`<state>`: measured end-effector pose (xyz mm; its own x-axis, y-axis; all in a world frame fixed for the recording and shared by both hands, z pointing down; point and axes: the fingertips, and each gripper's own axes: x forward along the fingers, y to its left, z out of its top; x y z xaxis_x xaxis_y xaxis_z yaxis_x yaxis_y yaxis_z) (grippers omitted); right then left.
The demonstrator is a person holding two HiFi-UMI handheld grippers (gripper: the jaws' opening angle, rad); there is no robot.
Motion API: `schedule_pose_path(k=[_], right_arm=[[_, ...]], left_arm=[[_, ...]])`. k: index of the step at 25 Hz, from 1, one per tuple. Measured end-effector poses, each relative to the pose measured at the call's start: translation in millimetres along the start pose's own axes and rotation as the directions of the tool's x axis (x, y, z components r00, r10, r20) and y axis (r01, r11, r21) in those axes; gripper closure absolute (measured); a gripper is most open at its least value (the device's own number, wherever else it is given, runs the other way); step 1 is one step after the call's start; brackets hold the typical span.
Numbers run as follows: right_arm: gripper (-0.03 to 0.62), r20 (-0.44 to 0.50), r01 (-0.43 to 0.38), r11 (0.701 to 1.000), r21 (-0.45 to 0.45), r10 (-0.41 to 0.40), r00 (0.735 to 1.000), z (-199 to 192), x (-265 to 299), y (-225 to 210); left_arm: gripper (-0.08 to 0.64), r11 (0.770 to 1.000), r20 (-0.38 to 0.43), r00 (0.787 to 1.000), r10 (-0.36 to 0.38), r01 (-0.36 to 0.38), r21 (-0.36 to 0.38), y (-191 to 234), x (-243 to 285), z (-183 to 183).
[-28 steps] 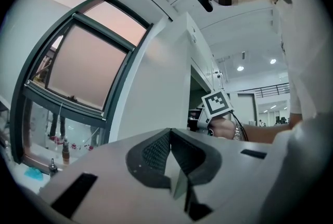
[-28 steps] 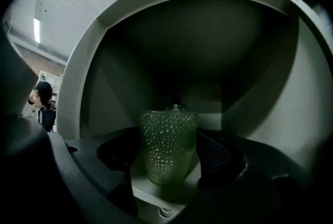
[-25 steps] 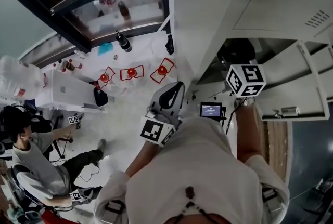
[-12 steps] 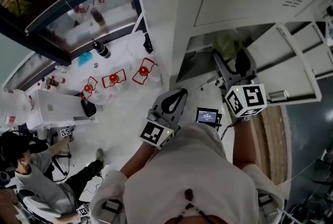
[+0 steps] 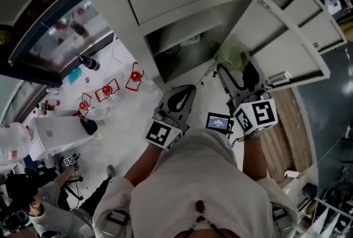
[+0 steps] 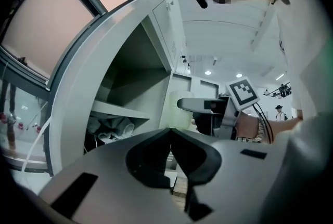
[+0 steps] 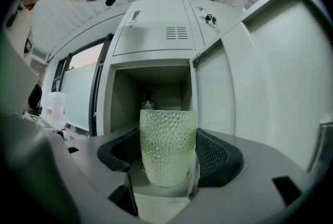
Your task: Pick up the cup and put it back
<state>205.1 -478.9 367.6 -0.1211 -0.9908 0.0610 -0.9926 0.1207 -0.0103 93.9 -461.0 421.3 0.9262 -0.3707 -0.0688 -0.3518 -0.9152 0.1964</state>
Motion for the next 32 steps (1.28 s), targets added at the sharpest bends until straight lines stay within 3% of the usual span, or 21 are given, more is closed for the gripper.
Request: schedule_pose_path(k=[13, 25, 32], right_arm=[[0.253, -0.068, 0.002, 0.995, 0.099, 0.005, 0.998, -45, -103, -24], [0.253, -0.101, -0.031, 0.981, 0.189, 0.05, 0.994, -85, -217, -12], [0.253, -0.111, -0.03, 0.981, 0.193, 0.052, 0.992, -99, -285, -4]], left_arm=[[0.552, 0.999, -0.046, 0.998, 0.033, -0.033, -0.007, -77, 4, -28], [0.552, 0.998, -0.077, 0.995, 0.068, -0.066, 0.024, -176, -25, -50], [0.551, 0.998, -0.08, 0.995, 0.057, -0.055, 0.024, -238, -45, -64]])
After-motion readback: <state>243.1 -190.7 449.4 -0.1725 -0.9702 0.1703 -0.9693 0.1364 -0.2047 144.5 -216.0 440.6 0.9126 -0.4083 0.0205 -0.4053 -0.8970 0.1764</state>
